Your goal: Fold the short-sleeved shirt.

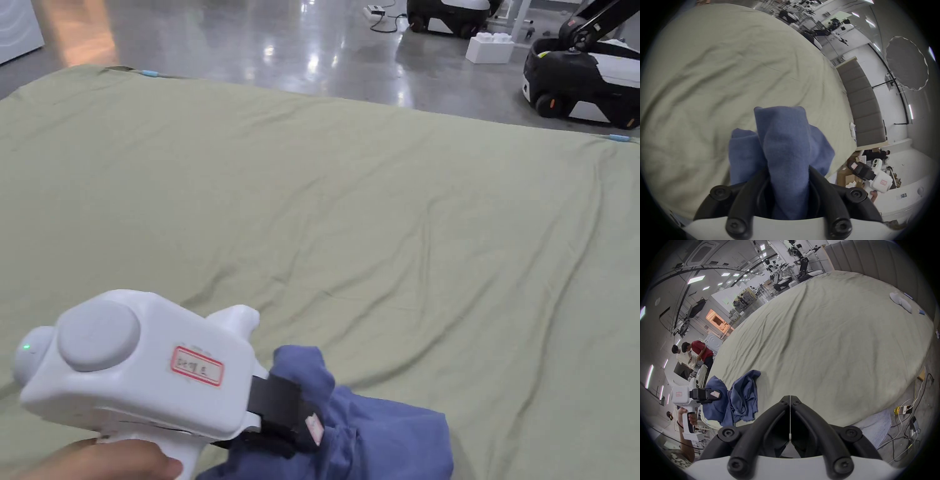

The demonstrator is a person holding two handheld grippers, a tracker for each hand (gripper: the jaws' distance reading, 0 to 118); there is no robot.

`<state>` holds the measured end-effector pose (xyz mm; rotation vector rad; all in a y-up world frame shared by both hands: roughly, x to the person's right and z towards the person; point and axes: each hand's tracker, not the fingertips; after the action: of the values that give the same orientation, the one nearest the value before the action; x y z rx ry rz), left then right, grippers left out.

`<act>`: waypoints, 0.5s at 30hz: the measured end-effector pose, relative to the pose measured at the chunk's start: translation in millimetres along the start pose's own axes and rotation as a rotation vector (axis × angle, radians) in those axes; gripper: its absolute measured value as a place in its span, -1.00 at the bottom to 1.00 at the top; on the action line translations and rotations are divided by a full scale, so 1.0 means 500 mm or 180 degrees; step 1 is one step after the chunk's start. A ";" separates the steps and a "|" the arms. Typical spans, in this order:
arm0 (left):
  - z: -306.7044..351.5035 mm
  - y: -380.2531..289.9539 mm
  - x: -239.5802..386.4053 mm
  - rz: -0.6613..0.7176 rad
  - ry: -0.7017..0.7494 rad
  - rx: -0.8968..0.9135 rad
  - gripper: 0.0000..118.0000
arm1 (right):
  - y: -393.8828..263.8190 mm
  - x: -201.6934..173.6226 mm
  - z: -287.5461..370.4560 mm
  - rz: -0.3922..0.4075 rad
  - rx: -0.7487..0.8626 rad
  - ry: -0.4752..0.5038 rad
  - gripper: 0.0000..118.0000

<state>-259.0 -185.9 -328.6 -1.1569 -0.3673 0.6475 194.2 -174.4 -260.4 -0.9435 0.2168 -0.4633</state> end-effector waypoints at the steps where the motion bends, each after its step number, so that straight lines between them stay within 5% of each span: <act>1: -0.010 0.002 0.012 0.0037 -0.0062 -0.0023 -0.75 | -0.001 0.005 0.000 -0.0025 -0.0001 -0.0012 -0.96; 8: -0.092 0.011 0.089 -0.0143 -0.0333 -0.0314 -0.74 | -0.007 0.019 -0.008 -0.0136 -0.0025 -0.0022 -0.96; 9: -0.126 0.020 0.136 0.0013 -0.1681 -0.0022 -0.63 | -0.008 0.018 -0.010 -0.0136 -0.0032 -0.0024 -0.96; 12: -0.147 0.016 0.143 0.0261 -0.2539 0.0110 0.53 | -0.009 0.017 -0.010 -0.0111 -0.0054 -0.0009 -0.96; 15: -0.123 0.014 0.156 0.0462 -0.3069 0.0108 0.66 | -0.009 0.017 -0.007 -0.0100 -0.0066 -0.0018 -0.96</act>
<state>-165.7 -178.7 -362.5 -0.7734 -1.0827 1.3210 199.1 -183.5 -258.5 -0.9694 0.2021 -0.4880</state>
